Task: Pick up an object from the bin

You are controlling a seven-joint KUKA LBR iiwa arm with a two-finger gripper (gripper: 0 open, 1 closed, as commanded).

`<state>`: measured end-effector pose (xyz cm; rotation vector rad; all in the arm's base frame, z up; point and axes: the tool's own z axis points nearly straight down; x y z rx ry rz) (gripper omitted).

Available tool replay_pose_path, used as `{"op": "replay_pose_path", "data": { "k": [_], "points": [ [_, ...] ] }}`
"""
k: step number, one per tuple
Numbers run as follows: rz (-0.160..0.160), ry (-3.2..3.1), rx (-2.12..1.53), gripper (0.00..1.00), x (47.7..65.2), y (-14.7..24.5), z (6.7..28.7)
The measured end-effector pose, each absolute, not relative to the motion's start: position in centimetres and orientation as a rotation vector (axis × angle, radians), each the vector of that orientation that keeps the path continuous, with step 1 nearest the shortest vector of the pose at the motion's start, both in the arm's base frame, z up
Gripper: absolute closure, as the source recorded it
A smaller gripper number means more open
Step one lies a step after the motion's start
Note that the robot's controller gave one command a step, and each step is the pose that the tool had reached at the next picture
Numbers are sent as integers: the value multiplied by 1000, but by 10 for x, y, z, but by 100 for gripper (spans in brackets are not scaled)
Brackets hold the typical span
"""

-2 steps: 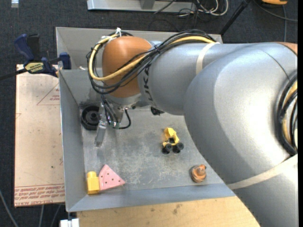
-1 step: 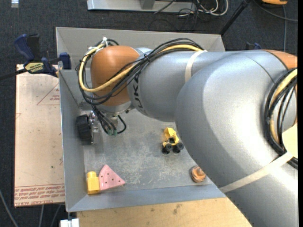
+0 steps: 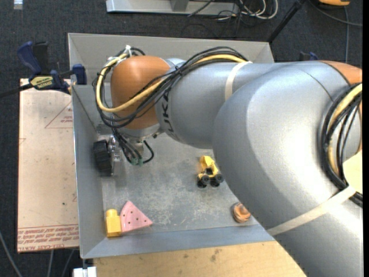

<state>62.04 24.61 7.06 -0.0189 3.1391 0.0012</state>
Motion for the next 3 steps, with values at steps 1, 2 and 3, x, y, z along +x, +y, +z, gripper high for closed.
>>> {"op": "replay_pose_path", "data": {
  "k": [1, 2, 3],
  "points": [
    [1, 3139, -19, 100, 620, 246, 71],
    [2, 3138, -88, 100, 594, 236, 199],
    [2, 3138, -87, 100, 594, 236, 199]
  ]
}}
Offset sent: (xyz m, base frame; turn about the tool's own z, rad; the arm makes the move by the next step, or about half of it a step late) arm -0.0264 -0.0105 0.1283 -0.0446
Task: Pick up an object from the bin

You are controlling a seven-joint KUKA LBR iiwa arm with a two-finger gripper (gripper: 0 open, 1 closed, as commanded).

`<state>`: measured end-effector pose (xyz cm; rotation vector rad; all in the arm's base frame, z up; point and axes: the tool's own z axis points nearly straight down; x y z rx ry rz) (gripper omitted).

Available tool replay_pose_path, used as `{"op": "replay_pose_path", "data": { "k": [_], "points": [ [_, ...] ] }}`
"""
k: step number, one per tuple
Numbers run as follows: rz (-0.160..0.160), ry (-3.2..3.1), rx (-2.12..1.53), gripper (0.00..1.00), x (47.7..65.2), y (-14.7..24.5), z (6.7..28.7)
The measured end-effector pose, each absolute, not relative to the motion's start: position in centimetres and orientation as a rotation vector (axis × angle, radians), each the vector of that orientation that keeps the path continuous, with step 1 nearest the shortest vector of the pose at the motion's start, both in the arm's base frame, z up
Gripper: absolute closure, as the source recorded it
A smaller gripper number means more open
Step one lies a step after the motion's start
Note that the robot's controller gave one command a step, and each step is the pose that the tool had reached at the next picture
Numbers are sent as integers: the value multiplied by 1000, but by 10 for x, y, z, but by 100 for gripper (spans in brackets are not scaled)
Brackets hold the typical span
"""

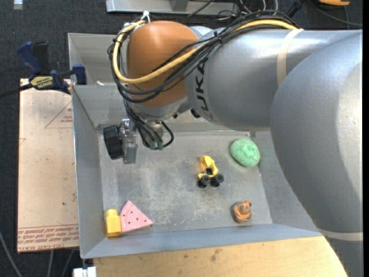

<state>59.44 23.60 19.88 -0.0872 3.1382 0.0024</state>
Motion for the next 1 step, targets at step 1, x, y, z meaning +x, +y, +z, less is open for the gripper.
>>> {"op": "replay_pose_path", "data": {
  "k": [1],
  "points": [
    [0, 3140, -154, 100, 611, 242, 238]
  ]
}}
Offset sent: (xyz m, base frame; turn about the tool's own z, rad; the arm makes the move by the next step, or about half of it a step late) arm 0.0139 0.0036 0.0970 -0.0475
